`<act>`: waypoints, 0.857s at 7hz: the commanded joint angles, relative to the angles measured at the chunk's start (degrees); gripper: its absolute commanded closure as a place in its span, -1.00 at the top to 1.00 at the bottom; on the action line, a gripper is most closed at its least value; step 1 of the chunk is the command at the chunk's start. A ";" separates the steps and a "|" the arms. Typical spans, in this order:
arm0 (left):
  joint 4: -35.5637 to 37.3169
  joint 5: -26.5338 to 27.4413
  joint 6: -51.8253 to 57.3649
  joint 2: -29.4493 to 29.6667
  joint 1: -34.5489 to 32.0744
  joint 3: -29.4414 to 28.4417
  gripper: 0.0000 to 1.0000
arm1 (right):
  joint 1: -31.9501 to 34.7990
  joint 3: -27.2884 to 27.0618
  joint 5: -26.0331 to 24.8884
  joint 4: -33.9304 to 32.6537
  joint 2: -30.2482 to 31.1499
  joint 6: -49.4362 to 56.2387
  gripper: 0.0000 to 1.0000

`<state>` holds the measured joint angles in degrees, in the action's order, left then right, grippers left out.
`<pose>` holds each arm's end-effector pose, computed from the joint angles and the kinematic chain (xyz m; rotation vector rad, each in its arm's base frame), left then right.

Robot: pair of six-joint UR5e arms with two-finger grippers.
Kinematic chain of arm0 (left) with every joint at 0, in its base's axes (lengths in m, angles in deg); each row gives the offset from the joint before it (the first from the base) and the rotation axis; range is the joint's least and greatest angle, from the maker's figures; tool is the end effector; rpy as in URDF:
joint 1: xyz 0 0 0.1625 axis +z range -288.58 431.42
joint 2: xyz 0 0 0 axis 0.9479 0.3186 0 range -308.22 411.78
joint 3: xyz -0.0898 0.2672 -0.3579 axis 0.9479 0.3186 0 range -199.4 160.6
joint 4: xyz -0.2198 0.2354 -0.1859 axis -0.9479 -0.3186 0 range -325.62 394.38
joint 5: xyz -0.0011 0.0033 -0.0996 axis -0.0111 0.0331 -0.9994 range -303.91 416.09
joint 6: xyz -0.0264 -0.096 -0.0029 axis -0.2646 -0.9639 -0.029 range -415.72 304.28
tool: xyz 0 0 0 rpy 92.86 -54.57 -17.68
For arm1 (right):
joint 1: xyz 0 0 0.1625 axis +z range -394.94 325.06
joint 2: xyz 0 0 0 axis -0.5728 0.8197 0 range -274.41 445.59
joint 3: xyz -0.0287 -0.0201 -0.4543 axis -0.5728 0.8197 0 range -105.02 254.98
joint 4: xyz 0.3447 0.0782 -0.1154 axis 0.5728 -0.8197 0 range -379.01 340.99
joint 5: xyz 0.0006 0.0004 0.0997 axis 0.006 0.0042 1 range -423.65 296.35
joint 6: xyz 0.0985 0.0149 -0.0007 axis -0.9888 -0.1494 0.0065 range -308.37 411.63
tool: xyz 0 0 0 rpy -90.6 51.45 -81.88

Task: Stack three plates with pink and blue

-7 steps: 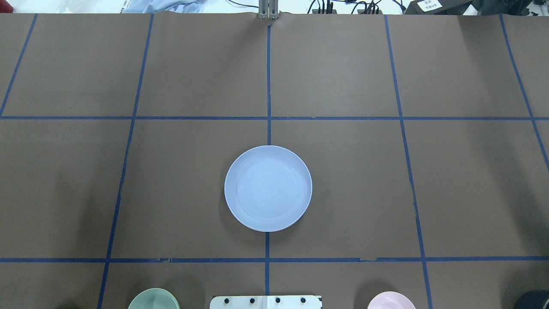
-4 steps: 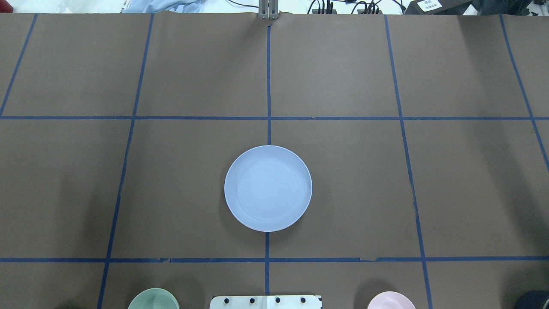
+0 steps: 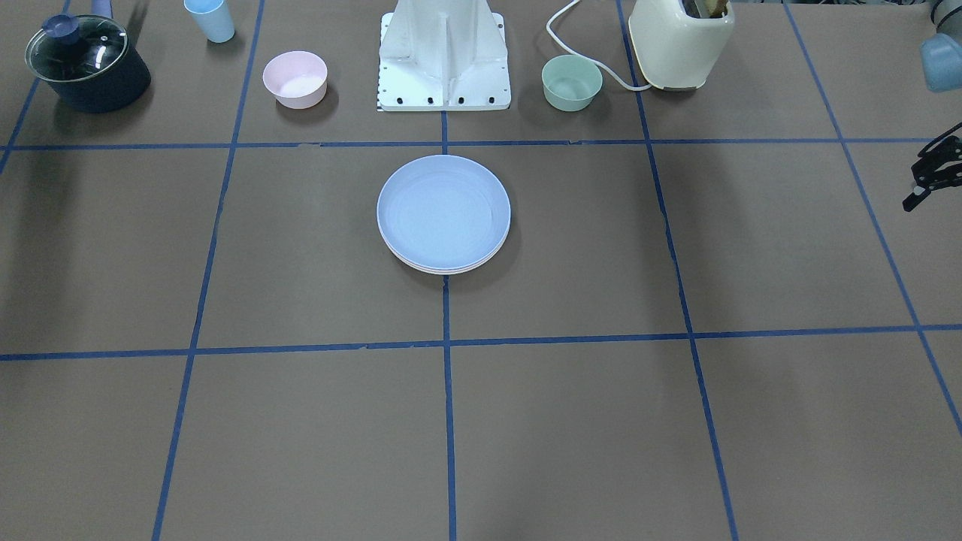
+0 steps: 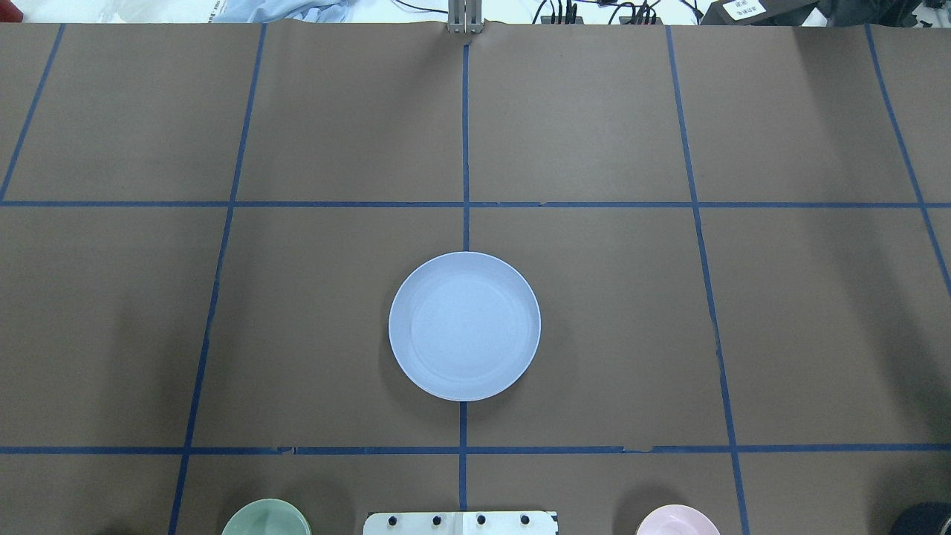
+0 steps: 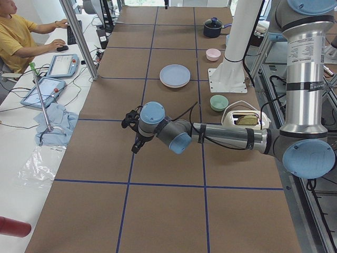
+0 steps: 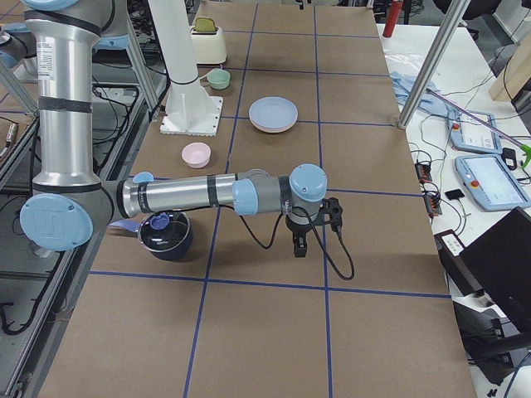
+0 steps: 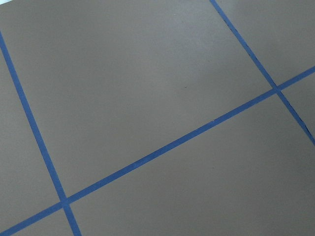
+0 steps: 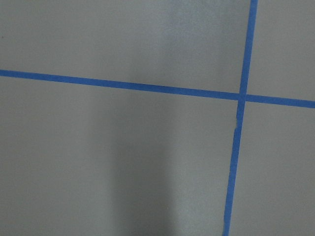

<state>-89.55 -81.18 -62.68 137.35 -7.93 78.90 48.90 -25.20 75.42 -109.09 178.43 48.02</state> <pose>0.0205 -0.4351 0.5856 0.4933 0.8814 0.3307 0.0118 -0.4325 0.6253 0.0457 -0.8624 -0.0957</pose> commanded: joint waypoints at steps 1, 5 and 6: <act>0.00 -0.01 -0.33 -0.23 -0.01 0.40 0.99 | -0.26 0.33 0.59 0.00 -0.02 -0.07 1.00; 0.00 -0.01 -0.42 -0.23 -0.01 0.23 0.99 | -0.44 -0.10 0.94 1.23 -0.11 -0.34 1.00; -0.09 -0.01 -0.42 -0.23 -0.01 0.05 0.99 | -0.44 -0.10 0.94 1.93 -0.11 -0.34 1.00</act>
<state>-89.57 -81.20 -63.10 137.12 -7.95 79.12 48.50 -25.24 76.31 -107.76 178.32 47.69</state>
